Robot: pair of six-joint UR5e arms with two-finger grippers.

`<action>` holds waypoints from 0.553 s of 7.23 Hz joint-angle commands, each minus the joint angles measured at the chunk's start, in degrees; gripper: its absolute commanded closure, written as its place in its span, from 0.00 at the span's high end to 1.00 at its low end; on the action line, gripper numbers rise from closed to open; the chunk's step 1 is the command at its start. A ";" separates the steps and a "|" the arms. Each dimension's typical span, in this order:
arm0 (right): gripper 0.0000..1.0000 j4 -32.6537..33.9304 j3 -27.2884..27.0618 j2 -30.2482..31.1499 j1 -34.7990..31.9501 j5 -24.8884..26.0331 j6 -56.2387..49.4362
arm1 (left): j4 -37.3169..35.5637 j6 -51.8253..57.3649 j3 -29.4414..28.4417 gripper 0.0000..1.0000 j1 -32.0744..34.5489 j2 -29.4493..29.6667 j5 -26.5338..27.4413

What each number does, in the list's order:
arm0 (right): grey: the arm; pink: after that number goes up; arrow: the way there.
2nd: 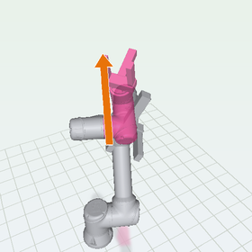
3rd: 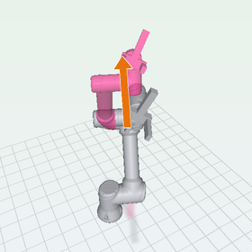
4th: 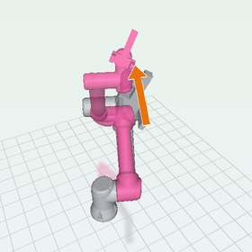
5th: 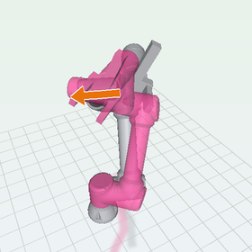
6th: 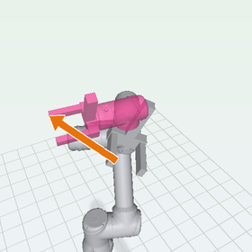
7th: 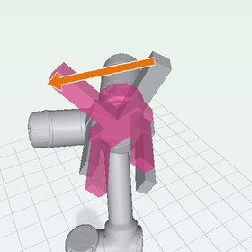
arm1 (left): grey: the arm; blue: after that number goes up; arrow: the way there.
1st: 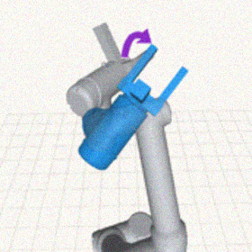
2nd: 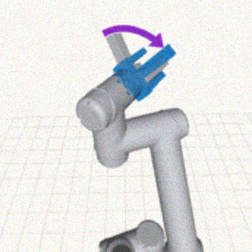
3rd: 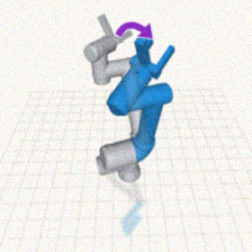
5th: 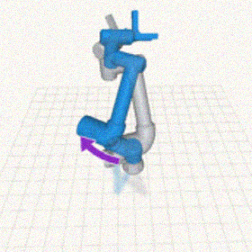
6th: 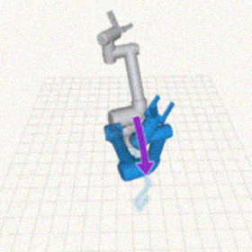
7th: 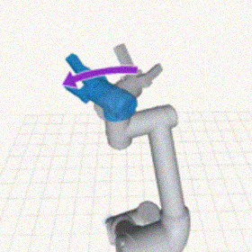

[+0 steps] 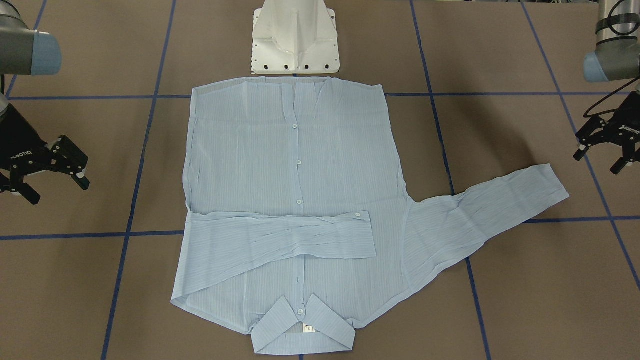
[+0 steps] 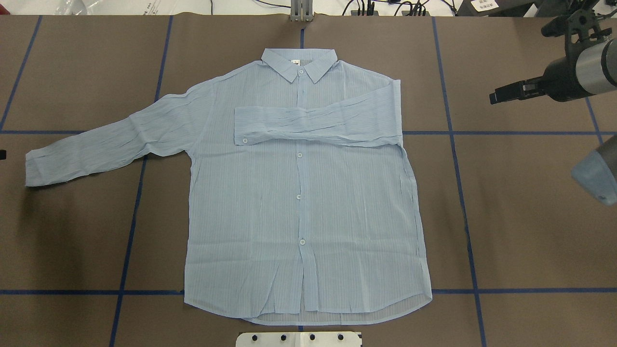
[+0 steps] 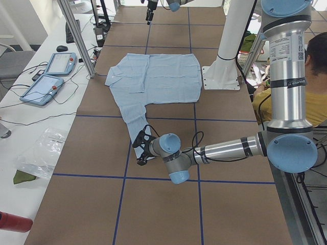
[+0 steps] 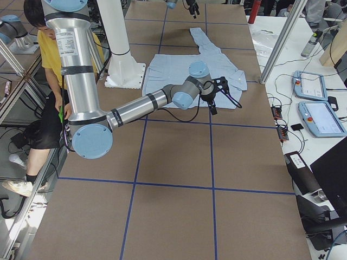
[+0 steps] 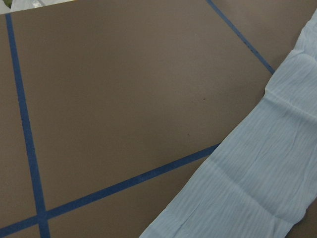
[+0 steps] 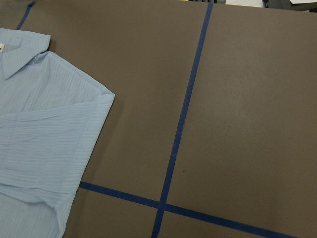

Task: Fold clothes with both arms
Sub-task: 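Move the left gripper to the cuff of the other sleeve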

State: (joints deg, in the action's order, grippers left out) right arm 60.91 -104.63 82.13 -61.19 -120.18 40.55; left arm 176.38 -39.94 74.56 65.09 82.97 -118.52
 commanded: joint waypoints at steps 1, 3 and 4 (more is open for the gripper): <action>1.00 -0.27 -0.14 0.58 -0.15 -0.06 -0.04 | 5.46 -6.88 -3.37 0.96 -3.55 0.00 3.64; 1.00 -0.27 -0.14 0.57 -0.24 0.03 -0.03 | 5.37 -11.98 -3.28 0.96 -11.18 0.17 13.46; 1.00 -0.27 -0.05 0.58 -0.33 0.03 -0.04 | 5.37 -12.09 -3.19 0.96 -12.35 0.17 13.49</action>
State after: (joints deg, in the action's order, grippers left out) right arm 60.65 -104.72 82.67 -61.44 -120.16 40.54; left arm 181.68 -50.62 71.34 55.36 83.10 -106.94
